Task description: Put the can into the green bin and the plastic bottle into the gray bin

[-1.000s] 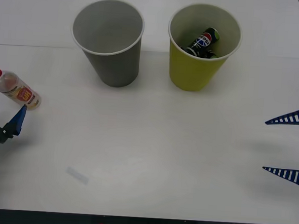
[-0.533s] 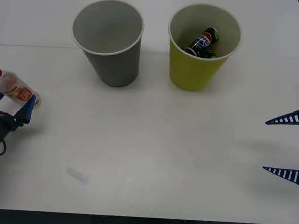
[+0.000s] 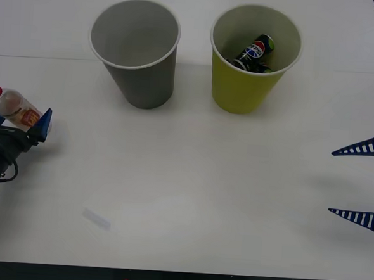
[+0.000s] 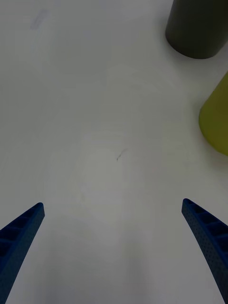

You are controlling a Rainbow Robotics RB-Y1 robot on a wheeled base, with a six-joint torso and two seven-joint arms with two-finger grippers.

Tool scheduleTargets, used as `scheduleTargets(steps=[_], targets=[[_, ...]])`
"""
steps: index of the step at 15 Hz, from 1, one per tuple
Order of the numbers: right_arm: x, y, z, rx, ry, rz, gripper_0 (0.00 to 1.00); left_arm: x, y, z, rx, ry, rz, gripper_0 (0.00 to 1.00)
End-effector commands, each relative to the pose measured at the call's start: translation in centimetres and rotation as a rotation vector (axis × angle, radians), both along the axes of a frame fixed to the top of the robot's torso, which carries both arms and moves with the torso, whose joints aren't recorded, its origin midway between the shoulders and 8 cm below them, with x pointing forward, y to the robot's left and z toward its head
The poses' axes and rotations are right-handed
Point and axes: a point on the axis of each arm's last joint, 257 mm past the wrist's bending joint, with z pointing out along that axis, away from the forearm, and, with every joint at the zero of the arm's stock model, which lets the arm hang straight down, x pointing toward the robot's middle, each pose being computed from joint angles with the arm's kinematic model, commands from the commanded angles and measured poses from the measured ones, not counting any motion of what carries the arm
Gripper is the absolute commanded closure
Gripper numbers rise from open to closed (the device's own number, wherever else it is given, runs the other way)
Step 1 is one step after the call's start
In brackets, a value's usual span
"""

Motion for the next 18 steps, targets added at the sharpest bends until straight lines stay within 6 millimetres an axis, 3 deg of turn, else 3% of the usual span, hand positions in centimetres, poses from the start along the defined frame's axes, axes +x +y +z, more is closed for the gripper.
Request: scheduleTargets(steps=[1,2,3,4,13,18], targets=[[0.0,0.0,0.0,0.000,0.000,0.000,0.00,0.1,0.0,0.0,0.003,0.001,0.000,0.00],[0.0,0.0,0.0,0.000,0.000,0.000,0.00,0.1,0.0,0.0,0.003,0.001,0.000,0.06],[0.0,0.0,0.0,0.000,0.000,0.000,0.00,0.1,0.0,0.0,0.003,0.001,0.000,0.63],[0.0,0.0,0.0,0.000,0.000,0.000,0.00,0.1,0.0,0.0,0.003,0.001,0.000,1.00],[0.0,0.0,0.0,0.000,0.000,0.000,0.00,0.1,-1.4,0.1,0.017,0.005,-0.040,1.00],[0.0,0.0,0.0,0.000,0.000,0.000,0.00,-1.1,-2.3,2.1,0.018,0.053,-0.064,1.00]])
